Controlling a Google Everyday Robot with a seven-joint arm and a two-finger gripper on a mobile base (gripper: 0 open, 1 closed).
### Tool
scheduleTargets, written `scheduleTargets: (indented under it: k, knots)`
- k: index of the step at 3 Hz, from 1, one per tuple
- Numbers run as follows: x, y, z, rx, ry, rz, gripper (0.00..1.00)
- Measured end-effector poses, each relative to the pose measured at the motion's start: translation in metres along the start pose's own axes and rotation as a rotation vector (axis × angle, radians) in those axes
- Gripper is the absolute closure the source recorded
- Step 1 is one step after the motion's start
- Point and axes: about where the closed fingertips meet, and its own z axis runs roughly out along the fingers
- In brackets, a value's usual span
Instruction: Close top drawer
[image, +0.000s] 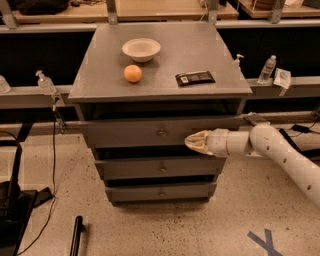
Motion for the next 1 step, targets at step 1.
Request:
scheduleTargets:
  k: [1]
  knots:
    - [-0.0019, 0.0024, -0.002, -0.006, -0.003, -0.003, 1.0]
